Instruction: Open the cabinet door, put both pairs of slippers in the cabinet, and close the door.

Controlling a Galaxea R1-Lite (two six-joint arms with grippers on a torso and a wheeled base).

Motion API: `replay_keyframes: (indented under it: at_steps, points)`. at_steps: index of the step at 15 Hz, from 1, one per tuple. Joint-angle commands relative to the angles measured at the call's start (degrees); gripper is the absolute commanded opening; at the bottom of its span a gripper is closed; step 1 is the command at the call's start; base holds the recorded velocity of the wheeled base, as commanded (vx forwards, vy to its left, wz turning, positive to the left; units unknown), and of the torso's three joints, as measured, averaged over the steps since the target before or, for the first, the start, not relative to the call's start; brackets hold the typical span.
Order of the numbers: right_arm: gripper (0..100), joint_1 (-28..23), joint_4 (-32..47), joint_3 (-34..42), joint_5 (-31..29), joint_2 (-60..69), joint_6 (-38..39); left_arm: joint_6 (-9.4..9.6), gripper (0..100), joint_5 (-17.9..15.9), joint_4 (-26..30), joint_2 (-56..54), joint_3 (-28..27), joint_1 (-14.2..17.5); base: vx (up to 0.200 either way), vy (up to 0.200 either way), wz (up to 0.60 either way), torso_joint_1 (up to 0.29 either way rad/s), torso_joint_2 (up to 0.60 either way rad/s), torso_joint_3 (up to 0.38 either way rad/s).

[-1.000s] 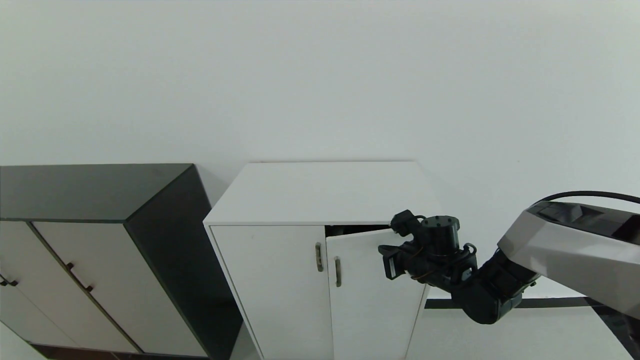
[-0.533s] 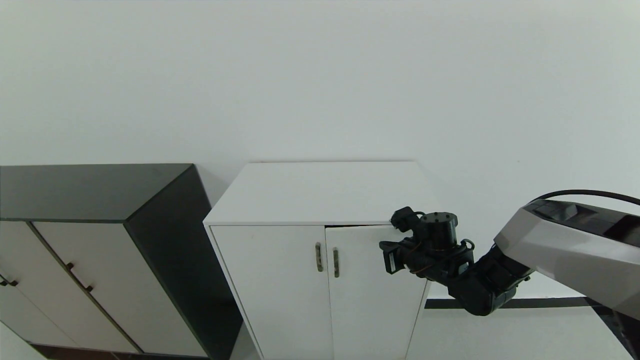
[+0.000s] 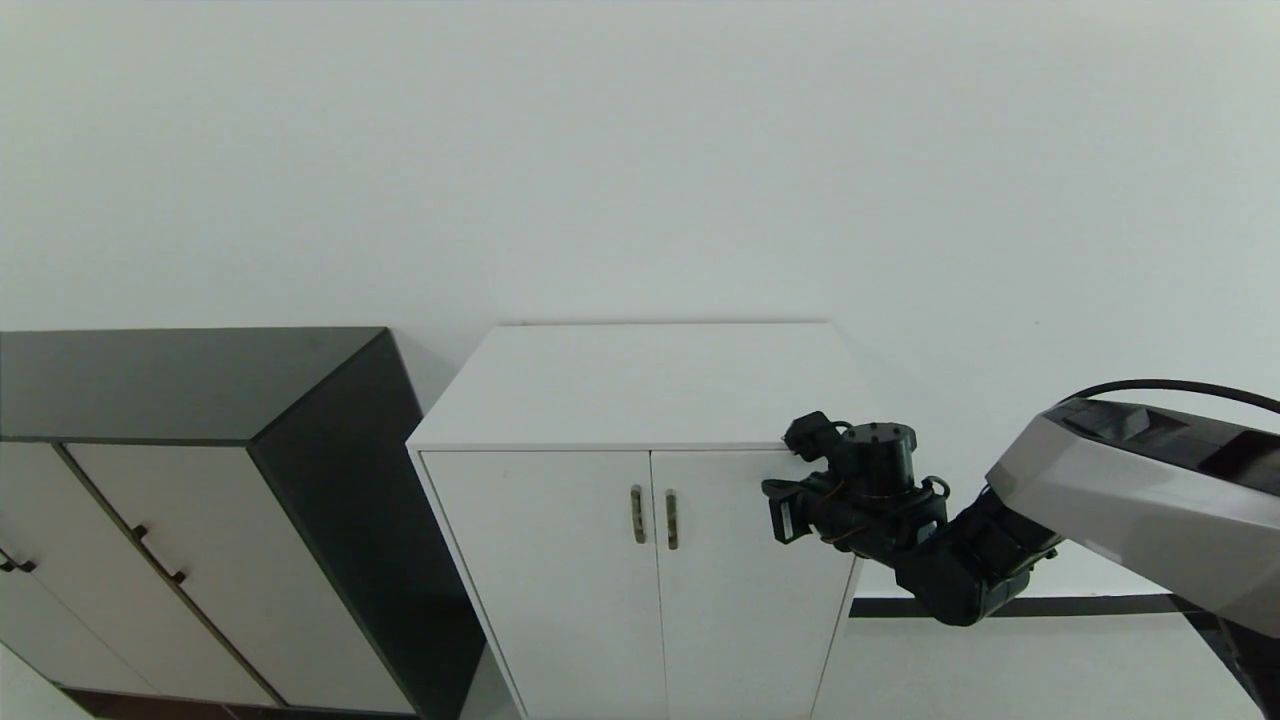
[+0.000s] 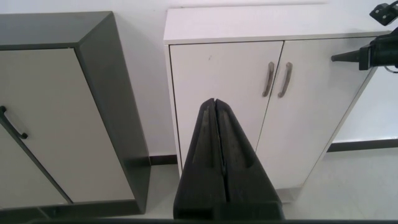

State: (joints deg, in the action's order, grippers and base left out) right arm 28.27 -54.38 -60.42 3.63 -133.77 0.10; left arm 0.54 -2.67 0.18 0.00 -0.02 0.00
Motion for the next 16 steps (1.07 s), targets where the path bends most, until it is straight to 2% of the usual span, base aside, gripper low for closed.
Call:
replay_keyframes:
  at_steps: [1,13,16]
  points:
    - [0,-0.2,0.0,-0.1,0.0,0.0,0.0,-0.01,0,-0.1,0.0,0.1,0.0,0.0,0.0,0.0,0.0,0.0,0.0,0.0]
    - [0,-0.6,-0.4,0.8,-0.5,1.1,0.1,-0.01,0,-0.1,0.0,0.0,0.0,0.0,0.0,0.0,0.0,0.0,0.0,0.0]
    - [0,-0.4,-1.4,8.5,-3.5,8.3,0.0,-0.01,0,0.0,0.0,0.1,0.0,0.0,0.0,0.0,0.0,0.0,0.0,0.0]
